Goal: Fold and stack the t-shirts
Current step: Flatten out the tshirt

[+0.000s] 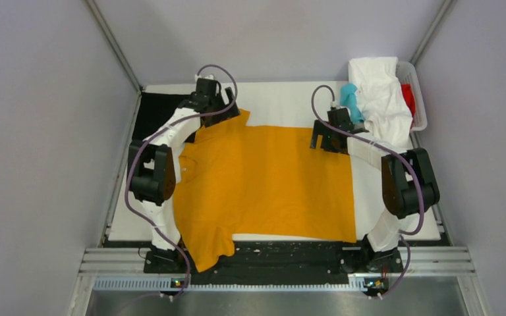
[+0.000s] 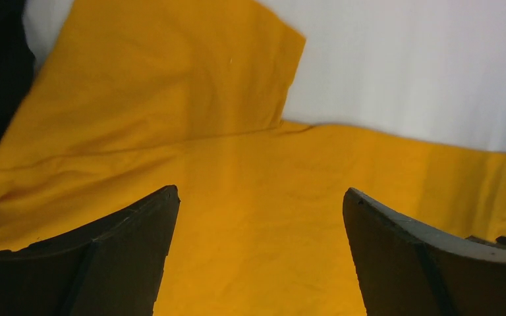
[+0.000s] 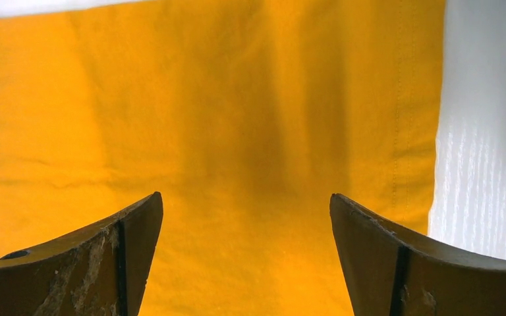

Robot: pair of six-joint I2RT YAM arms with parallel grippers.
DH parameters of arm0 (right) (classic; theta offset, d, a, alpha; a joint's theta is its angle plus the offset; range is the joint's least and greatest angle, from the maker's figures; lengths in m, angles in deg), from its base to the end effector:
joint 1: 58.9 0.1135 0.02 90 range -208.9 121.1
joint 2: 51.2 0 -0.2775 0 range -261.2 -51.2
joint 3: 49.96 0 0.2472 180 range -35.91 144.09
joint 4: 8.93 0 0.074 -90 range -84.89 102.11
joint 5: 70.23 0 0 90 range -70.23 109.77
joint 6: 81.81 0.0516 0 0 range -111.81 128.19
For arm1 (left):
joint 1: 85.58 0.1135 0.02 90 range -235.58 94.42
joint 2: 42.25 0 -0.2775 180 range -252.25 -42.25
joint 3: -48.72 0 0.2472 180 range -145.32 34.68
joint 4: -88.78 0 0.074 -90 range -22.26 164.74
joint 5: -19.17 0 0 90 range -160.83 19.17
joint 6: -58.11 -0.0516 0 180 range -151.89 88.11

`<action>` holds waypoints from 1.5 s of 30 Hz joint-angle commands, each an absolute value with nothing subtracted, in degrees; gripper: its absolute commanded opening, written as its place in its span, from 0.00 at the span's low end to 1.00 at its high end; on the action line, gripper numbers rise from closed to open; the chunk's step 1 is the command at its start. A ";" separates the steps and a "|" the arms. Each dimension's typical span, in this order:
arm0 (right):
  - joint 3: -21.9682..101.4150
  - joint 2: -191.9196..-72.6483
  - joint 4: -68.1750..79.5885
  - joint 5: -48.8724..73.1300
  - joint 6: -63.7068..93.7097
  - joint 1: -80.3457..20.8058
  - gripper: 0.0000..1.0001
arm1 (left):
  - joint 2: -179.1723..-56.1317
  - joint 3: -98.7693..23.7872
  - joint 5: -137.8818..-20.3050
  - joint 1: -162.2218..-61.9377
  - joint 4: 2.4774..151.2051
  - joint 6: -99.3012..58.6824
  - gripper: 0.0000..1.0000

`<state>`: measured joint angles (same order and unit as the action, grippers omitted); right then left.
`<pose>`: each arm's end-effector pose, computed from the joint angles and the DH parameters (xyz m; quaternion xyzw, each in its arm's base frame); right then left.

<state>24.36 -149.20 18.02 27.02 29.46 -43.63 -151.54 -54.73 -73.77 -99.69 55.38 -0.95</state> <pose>0.3533 0.0897 0.1922 0.0704 0.9373 0.0489 0.3379 0.4404 -0.1134 0.2709 -0.1213 0.8951 -0.1856 0.3869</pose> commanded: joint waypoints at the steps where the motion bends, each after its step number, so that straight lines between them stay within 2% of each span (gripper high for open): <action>1: 28.04 -153.23 17.59 26.94 30.34 -43.42 0.95 | -155.53 -53.31 -74.71 -100.56 47.25 -0.01 0.98; 4: 29.73 -156.38 17.71 28.01 30.88 -43.35 0.95 | -158.63 -54.17 -77.19 -100.99 48.72 2.37 0.98; 11: 35.38 -163.39 19.77 31.65 31.62 -43.37 0.95 | -165.85 -59.83 -71.43 -101.05 46.99 2.45 0.98; 23: 47.90 -172.63 24.96 33.66 30.18 -46.67 0.95 | -181.76 -81.14 -70.53 -100.25 44.76 4.11 0.98; 31: 58.68 -179.20 27.37 33.35 26.71 -48.36 0.95 | -188.76 -91.29 -75.55 -97.96 47.43 6.42 0.99; 38: 64.61 -179.98 29.01 32.50 24.33 -48.78 0.95 | -190.31 -98.33 -80.66 -97.31 51.23 6.35 0.99; 45: 62.25 -170.53 29.35 27.42 22.04 -47.60 0.96 | -179.44 -92.73 -83.06 -98.68 50.81 1.42 0.99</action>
<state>62.11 -178.53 28.09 30.60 24.07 -48.20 -188.59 -95.45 -81.42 -97.85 49.88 5.23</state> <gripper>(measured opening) 0.960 0.986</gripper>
